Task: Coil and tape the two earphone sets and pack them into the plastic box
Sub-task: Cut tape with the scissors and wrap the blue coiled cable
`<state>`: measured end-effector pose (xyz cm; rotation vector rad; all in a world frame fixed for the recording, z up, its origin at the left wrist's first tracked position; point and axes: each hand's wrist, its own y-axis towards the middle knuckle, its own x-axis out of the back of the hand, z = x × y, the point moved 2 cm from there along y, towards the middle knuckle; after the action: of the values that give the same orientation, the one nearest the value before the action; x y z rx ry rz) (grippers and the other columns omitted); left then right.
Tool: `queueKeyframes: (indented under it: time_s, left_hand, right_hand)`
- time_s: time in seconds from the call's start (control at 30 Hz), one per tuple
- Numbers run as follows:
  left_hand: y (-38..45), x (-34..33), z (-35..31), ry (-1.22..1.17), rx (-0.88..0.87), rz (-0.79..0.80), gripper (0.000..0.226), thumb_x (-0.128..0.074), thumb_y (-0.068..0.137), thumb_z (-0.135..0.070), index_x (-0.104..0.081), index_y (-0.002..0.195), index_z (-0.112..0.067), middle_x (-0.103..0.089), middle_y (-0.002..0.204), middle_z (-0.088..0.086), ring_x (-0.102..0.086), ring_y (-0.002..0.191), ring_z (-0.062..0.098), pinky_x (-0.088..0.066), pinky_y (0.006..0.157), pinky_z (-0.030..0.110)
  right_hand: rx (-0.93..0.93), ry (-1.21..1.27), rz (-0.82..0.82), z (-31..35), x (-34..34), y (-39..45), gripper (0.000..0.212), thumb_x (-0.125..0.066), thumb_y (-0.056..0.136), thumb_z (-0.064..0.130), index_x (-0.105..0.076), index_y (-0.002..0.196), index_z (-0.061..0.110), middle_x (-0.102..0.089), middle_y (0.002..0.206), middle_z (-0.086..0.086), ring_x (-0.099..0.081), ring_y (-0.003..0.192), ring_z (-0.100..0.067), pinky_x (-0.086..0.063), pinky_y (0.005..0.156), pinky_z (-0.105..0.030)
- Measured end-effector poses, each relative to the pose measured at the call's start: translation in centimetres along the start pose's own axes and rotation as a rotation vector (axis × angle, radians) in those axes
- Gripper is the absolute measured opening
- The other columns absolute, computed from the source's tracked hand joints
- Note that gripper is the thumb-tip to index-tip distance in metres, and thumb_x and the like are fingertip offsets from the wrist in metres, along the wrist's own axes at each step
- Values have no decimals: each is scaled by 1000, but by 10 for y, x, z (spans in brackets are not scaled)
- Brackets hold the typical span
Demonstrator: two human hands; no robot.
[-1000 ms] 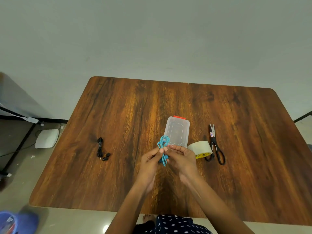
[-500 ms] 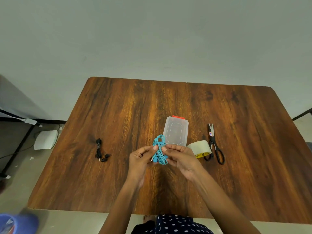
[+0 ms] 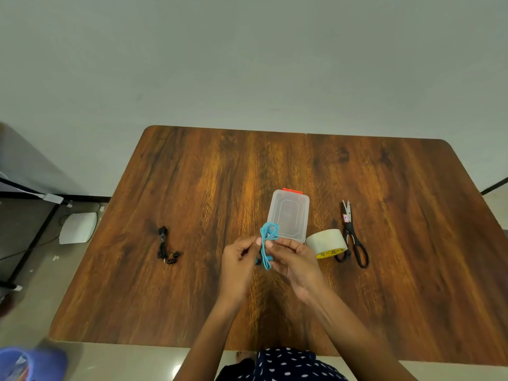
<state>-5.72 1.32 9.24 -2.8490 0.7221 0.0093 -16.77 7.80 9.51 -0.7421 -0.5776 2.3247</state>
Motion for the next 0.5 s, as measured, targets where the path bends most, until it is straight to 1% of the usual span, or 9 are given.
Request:
queueKeyframes:
  time_s: [0.07, 0.13, 0.2, 0.23, 0.3, 0.4, 0.5]
  left_hand:
    - [-2, 1, -4, -50, -8, -11, 20, -58, 92, -8, -72, 106, -9, -74, 100, 6, -69, 96, 19, -57, 77, 28]
    - [-2, 3, -6, -115, 8, -100, 20, -66, 85, -4, -72, 104, -2, -75, 96, 9, -70, 94, 21, -58, 80, 31]
    - [-2, 5, -6, -166, 34, -176, 17, -71, 79, -2, -73, 95, 0, -74, 89, 14, -70, 88, 27, -58, 76, 34]
    - [-2, 5, -6, -169, 33, -187, 14, -71, 78, -1, -73, 92, 0, -74, 87, 15, -69, 85, 28, -58, 73, 33]
    - [-3, 5, -6, -146, 17, -180, 11, -70, 79, 0, -73, 90, -3, -74, 85, 13, -70, 82, 24, -58, 69, 27]
    - [-5, 3, -7, -121, -8, -143, 14, -66, 84, 0, -73, 95, -5, -75, 88, 6, -71, 86, 18, -56, 71, 21]
    - [-7, 2, -8, -156, -10, -114, 17, -58, 92, -10, -74, 98, -5, -76, 91, 6, -71, 90, 19, -56, 75, 23]
  right_hand:
    - [7, 0, -11, 2, 1, 0, 32, -80, 64, 16, -72, 94, 8, -75, 93, -11, -72, 87, -20, -58, 62, -25]
    - [11, -5, -13, 5, 1, 1, 25, -79, 68, 14, -72, 91, 9, -75, 92, -11, -73, 85, -19, -56, 59, -22]
    - [9, -35, -12, 8, 1, 2, 20, -78, 72, 11, -72, 91, 9, -75, 91, -10, -73, 83, -18, -55, 57, -21]
    - [8, -49, -14, 8, 1, 2, 20, -78, 73, 10, -72, 91, 8, -75, 91, -11, -73, 82, -19, -55, 57, -21]
    - [12, -63, -21, 8, 0, 2, 19, -78, 73, 9, -71, 91, 7, -75, 90, -11, -73, 82, -20, -56, 57, -22]
    - [39, -65, -47, 9, -2, 1, 23, -79, 71, 8, -70, 91, 4, -75, 87, -11, -73, 80, -21, -57, 57, -23]
    - [81, -85, -76, 13, -4, 2, 22, -80, 71, 8, -69, 89, 4, -75, 85, -11, -73, 76, -22, -58, 58, -25]
